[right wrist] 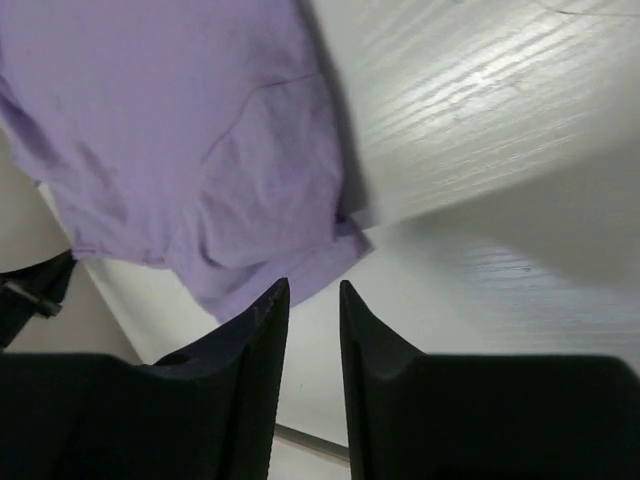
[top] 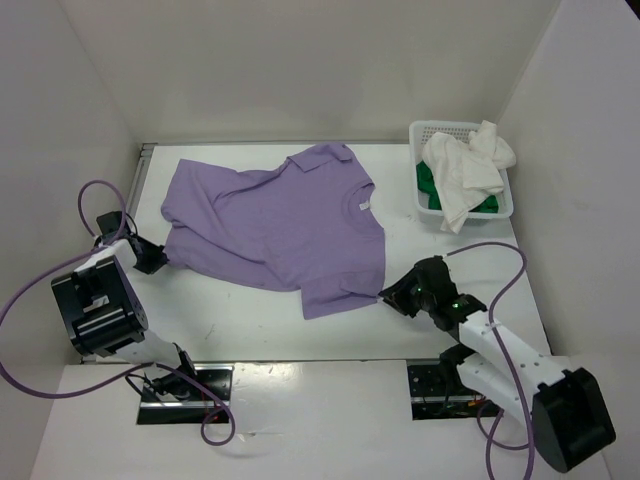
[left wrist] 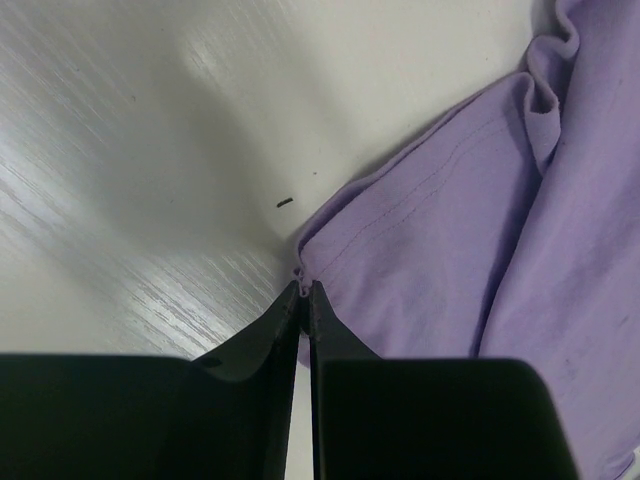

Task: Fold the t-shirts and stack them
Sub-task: Pick up the flattened T-shirt from the center of the board.

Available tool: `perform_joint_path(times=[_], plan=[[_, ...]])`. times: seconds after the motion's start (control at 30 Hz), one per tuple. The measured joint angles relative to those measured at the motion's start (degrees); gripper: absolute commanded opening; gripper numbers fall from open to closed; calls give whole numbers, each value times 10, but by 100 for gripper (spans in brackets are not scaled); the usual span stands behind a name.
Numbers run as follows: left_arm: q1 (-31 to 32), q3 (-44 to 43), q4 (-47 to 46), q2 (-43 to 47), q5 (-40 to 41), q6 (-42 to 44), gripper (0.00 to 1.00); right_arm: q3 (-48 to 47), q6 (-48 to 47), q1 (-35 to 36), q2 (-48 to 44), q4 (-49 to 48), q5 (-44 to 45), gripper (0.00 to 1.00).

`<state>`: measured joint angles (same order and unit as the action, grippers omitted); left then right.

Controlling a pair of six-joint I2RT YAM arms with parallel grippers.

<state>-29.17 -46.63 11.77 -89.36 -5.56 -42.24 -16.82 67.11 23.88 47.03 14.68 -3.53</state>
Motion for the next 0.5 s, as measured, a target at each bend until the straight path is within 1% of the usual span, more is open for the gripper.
perform_joint_path(times=[0.1,0.2,0.27,0.43,0.5], plan=[[0,0,2,0,0,0,12,0,2,2,47,1,1,25],[0,0,2,0,-1,0,12,-1,7,15,99,3,6,25],[0,0,2,0,-1,0,12,-10,10,28,118,-3,8,25],[0,0,2,0,-3,0,12,-23,22,39,155,-36,8,33],[0,0,2,1,-3,0,12,-27,23,40,160,-38,12,33]])
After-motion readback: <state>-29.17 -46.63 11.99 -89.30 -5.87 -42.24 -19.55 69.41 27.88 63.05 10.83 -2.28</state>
